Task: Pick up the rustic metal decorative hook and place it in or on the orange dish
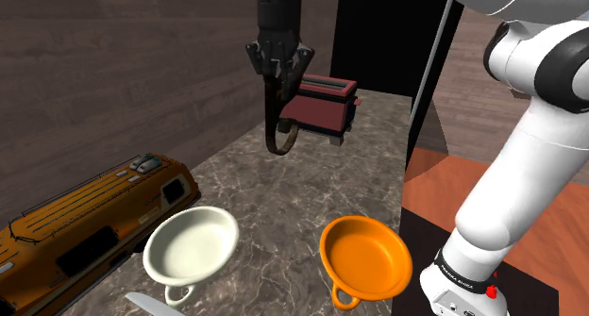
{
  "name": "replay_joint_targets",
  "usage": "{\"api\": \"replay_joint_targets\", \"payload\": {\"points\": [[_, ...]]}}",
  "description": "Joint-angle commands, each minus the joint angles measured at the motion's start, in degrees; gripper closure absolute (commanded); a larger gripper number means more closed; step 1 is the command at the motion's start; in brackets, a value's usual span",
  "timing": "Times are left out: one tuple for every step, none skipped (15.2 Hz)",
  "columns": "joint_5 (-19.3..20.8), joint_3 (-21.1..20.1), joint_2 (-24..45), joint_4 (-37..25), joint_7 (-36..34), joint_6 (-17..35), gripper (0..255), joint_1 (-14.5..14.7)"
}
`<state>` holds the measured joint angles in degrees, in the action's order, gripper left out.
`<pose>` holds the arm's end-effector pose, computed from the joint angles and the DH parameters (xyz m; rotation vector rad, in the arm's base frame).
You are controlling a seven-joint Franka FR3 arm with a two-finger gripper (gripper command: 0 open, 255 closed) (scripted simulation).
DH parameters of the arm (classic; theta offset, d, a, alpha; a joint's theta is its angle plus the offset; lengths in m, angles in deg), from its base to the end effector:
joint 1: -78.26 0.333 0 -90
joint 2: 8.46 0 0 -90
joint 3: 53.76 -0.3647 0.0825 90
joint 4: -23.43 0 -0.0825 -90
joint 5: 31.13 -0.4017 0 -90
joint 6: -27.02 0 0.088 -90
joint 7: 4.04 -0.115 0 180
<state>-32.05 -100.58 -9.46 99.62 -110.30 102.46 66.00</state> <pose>0.4357 0.3093 0.7639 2.5499 -1.8348 -0.0048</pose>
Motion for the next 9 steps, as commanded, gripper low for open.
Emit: {"api": "replay_joint_targets", "payload": {"points": [[-4.6,1.37,-6.15,4.31,1.5,0.05,255,-1.16],[-6.19,2.05,-8.42,5.64,1.77,-0.27,255,-1.02],[-7.68,2.72,-10.6,6.86,1.97,-0.67,255,-0.8],[-9.05,3.42,-12.66,7.96,2.09,-1.14,255,-0.44],[-10.33,4.06,-14.64,8.97,2.14,-1.67,255,-0.05],[-11.54,4.66,-16.54,9.87,2.13,-2.25,255,0.37],[-12.66,5.24,-18.34,10.69,2.04,-2.87,255,0.85],[-13.71,5.79,-20.06,11.41,1.87,-3.54,255,1.37],[-14.7,6.31,-21.69,12.05,1.63,-4.24,255,1.94]]}}
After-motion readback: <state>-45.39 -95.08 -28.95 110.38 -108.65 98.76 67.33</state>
